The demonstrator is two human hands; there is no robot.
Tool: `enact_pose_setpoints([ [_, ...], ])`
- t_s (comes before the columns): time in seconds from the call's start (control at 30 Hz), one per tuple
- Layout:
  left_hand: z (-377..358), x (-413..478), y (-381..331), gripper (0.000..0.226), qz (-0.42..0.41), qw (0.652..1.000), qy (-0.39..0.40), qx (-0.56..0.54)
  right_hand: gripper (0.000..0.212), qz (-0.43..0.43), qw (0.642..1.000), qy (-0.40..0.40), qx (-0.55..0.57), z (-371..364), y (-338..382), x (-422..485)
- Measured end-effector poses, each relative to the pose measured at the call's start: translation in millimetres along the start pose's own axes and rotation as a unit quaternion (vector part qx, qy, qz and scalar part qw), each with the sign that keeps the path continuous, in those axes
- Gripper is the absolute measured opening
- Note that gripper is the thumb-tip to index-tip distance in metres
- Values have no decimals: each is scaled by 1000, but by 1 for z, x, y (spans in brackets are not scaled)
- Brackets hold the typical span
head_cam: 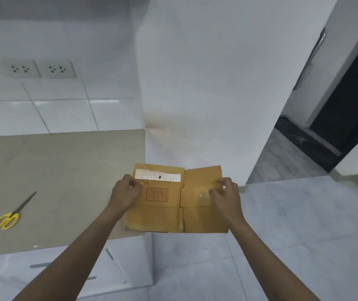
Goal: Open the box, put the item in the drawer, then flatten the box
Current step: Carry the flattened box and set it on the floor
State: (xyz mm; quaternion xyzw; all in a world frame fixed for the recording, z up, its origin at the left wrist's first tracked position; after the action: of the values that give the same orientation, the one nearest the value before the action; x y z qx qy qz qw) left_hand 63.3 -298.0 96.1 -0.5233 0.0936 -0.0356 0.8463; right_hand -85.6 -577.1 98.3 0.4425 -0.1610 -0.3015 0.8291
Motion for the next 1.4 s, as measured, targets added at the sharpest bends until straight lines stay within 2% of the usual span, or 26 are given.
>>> enact_pose_setpoints([
  [0.2,-96,10,0,11,28,999,0,-27,33,-1,998,59,10,46,-64,59],
  [0.33,-152,17,-1,14,68,997,-5,-41,35,-31,995,95,13,73,-105,93],
  [0.6,-243,79,8,20,110,994,8,-19,36,-87,986,138,14,75,-182,177],
  [0.73,-284,121,32,15,151,987,29,-35,37,-129,977,169,7,51,-226,226],
  [0.93,-345,189,67,17,195,979,58,10,26,-216,960,174,26,17,-287,296],
  [1.13,-405,253,111,20,216,972,87,41,25,-241,952,190,15,-27,-340,361],
  [1.23,-434,280,151,21,218,969,96,60,22,-243,949,202,10,-61,-377,393],
  [1.4,-486,310,243,18,246,965,65,59,20,-257,942,217,-2,-129,-467,425],
])
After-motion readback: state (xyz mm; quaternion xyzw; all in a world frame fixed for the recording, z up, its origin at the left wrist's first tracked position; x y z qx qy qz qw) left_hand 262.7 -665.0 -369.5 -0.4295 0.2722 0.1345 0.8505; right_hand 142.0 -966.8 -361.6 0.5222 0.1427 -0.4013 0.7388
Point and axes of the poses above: each hand's wrist, its own x-axis towards the middle knuckle, its own z-axis out of the back of the hand, y = z × x, the point moved 8 cm from there along x, towards the middle knuckle, and after that the axes turned 8 degrees about -x, right-handed, at the moved point
